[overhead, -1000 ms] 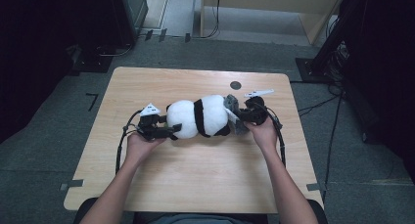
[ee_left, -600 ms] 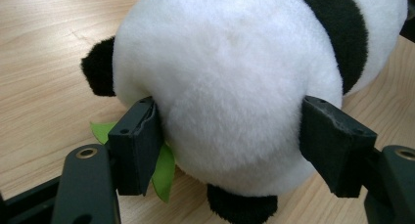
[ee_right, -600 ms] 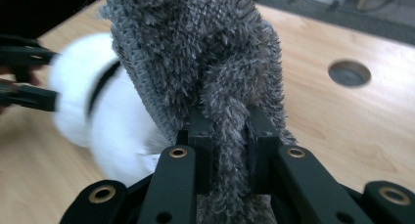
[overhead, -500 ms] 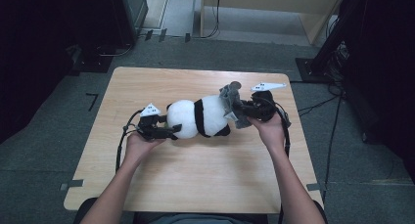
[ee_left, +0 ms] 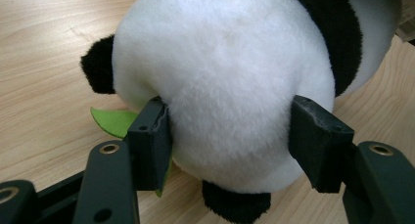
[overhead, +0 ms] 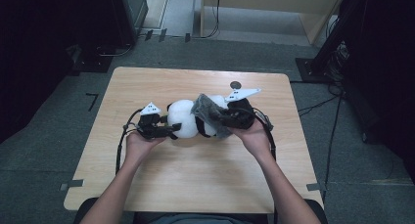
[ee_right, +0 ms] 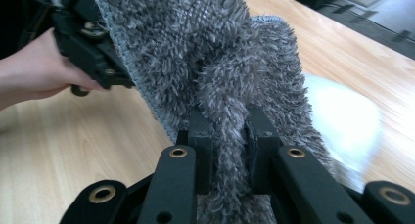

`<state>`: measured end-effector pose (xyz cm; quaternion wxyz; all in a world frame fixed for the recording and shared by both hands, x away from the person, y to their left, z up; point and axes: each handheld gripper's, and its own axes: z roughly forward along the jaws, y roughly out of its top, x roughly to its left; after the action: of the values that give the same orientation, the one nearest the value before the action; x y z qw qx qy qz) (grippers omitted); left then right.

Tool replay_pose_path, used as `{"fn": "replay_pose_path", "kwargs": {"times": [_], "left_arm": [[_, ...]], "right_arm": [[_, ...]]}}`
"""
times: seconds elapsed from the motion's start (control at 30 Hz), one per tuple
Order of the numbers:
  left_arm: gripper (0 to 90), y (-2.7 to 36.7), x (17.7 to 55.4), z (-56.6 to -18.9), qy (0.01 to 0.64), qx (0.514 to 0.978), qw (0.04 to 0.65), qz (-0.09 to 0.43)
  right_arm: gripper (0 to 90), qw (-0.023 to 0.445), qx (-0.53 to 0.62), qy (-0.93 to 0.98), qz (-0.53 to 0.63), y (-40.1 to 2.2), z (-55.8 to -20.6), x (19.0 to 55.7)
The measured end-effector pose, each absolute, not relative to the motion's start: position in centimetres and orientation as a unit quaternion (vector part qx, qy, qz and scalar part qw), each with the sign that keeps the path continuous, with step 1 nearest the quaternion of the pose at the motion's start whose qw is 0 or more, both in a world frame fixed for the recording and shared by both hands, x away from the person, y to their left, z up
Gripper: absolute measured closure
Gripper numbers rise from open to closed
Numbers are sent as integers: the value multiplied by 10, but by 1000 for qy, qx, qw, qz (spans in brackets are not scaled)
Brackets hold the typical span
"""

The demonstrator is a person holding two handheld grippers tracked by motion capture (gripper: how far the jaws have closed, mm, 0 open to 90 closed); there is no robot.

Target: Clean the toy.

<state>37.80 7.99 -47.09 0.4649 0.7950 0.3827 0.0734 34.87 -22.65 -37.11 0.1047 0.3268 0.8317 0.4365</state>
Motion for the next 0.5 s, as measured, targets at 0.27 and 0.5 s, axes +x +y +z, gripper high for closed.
{"fn": "replay_pose_path", "kwargs": {"times": [0.27, 0.5], "left_arm": [[405, 81, 378, -471, 381, 794, 468, 71], [424, 81, 378, -471, 383, 793, 468, 72]], "right_arm": [[778, 74, 291, 853, 427, -188, -384, 345], [777, 45, 270, 871, 409, -157, -407, 343]]}}
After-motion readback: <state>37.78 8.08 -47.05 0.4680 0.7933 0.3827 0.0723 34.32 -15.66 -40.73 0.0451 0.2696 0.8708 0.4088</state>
